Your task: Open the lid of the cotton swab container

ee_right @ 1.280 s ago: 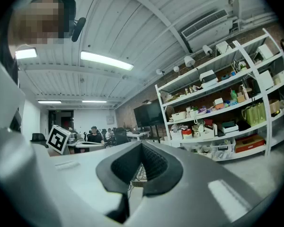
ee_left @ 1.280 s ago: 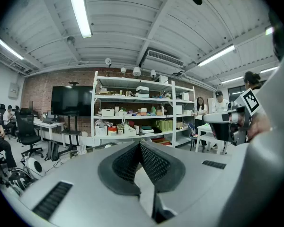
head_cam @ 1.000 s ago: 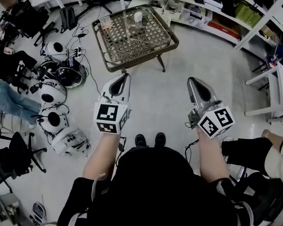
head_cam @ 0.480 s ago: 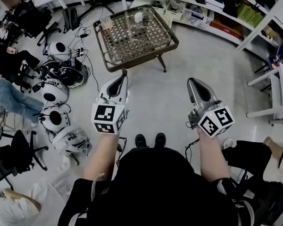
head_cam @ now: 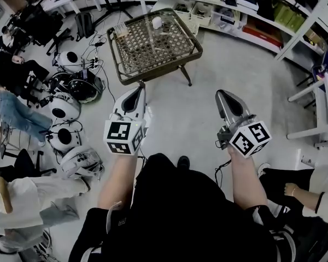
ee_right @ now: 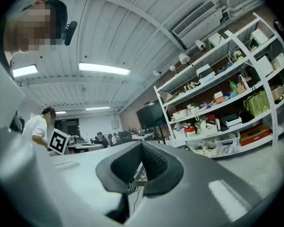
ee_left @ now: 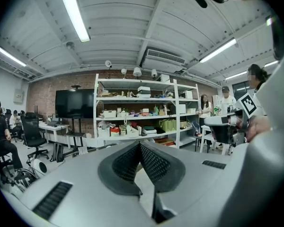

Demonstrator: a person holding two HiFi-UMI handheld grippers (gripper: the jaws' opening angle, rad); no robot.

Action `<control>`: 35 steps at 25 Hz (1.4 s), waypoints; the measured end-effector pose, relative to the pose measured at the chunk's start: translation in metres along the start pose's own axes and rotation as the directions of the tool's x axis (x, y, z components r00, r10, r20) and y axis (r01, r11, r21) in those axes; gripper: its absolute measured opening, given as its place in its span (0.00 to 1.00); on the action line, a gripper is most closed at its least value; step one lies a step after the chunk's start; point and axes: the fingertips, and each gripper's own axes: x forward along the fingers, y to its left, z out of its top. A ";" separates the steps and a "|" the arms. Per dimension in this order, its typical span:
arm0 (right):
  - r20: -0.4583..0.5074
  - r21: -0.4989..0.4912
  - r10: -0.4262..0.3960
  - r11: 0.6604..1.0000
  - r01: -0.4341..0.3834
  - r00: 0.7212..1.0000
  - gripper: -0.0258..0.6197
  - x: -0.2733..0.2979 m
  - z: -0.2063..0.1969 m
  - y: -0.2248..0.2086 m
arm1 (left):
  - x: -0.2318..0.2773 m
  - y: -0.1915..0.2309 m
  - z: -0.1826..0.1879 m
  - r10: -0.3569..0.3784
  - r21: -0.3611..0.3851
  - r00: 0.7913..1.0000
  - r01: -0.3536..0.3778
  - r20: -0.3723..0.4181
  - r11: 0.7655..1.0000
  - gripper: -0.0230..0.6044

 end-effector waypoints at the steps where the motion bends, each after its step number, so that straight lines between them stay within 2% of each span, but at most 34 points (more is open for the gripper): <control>1: -0.001 0.001 0.002 1.000 -0.002 1.000 0.06 -0.001 0.000 -0.001 | 0.000 -0.002 0.000 0.000 0.000 1.000 0.000 0.002 1.000 0.04; 7: -0.013 0.018 0.021 1.000 -0.020 1.000 0.06 0.009 0.002 -0.005 | 0.004 0.002 0.004 0.008 -0.006 1.000 -0.008 0.011 1.000 0.04; 13: -0.039 0.011 0.036 0.999 -0.036 0.999 0.06 0.036 -0.009 -0.002 | 0.014 0.026 -0.006 0.014 -0.028 1.000 -0.013 0.007 1.000 0.04; 21: -0.066 0.016 0.018 1.000 -0.017 0.998 0.06 0.094 -0.017 -0.027 | 0.064 0.069 -0.008 0.001 -0.038 1.000 -0.001 0.001 0.999 0.04; 28: -0.076 0.013 0.003 1.000 -0.002 0.997 0.06 0.158 -0.016 -0.041 | 0.111 0.111 -0.007 -0.039 -0.043 0.999 0.039 0.006 0.998 0.04; 35: -0.086 -0.003 -0.032 0.999 0.032 0.996 0.06 0.197 -0.011 -0.051 | 0.143 0.140 -0.005 -0.080 -0.061 0.997 0.080 0.010 0.995 0.04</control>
